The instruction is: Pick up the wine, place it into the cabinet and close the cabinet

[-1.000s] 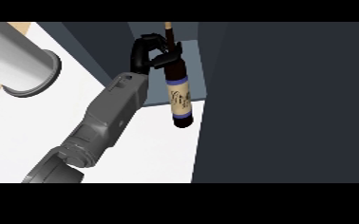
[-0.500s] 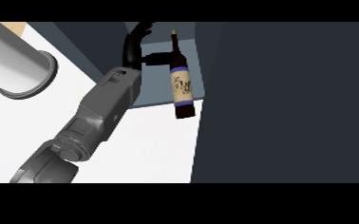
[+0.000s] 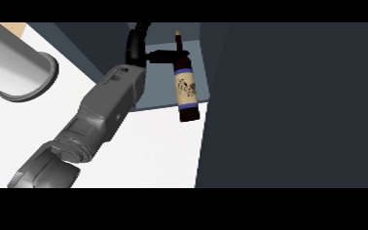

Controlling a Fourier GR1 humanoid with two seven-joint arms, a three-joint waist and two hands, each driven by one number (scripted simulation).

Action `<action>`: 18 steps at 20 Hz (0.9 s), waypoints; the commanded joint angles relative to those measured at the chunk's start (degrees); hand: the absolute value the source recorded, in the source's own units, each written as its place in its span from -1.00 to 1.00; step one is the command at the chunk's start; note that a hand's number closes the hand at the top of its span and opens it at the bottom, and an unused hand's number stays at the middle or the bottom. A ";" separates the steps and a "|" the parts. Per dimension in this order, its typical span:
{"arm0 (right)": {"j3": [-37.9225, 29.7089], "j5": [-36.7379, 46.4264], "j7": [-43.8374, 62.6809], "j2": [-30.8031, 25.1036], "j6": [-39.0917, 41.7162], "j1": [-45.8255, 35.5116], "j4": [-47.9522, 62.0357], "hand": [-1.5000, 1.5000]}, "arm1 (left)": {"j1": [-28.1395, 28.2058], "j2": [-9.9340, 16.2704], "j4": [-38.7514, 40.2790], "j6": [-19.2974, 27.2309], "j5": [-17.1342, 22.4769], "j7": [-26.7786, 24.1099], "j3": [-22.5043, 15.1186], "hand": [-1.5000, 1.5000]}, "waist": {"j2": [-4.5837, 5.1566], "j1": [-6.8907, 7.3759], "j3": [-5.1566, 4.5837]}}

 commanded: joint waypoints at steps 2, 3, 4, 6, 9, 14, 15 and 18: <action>0.41 -2.72 2.94 0.31 -0.46 1.24 -7.22 -1.00 | 0.03 -0.72 -2.57 -6.12 3.08 -3.39 3.42 1.00 | -0.01 1.04 -0.06; -0.69 -2.91 4.14 -1.26 -0.10 2.35 -9.59 -1.00 | -0.94 0.49 -2.71 -7.97 3.01 -2.39 3.41 1.00 | -0.45 1.30 -0.02; -1.58 -3.89 4.38 -1.79 0.30 2.83 -9.36 -1.00 | -0.48 -2.32 -2.99 -7.30 2.63 -4.20 3.08 1.00 | -0.61 1.65 0.04; -0.38 -3.04 4.65 -0.43 -0.13 1.03 -7.86 -1.00 | -1.69 -0.62 -3.55 -12.47 3.38 -3.32 3.89 1.00 | -0.31 2.07 -0.03; -2.45 -4.15 5.59 -2.47 0.45 3.19 -11.64 -1.00 | -2.30 -2.70 -3.84 -13.51 3.66 -3.74 4.34 1.00 | -0.91 2.15 0.07; -2.43 -3.53 5.03 -1.94 -0.36 5.88 -11.87 -1.00 | -2.23 -1.48 -3.84 -17.63 3.37 -1.76 4.53 -1.00 | -1.55 3.90 0.14; -2.96 -4.05 5.27 -2.33 0.26 5.08 -12.26 -1.00 | 0.34 -4.33 -4.17 -16.07 3.49 -4.71 3.61 -1.00 | -1.55 3.48 0.14; -0.72 -1.42 5.14 -2.55 -0.28 7.91 -13.46 -1.00 | -2.66 -4.38 -4.88 -15.28 4.25 -0.59 4.63 -1.00 | -2.11 4.23 0.14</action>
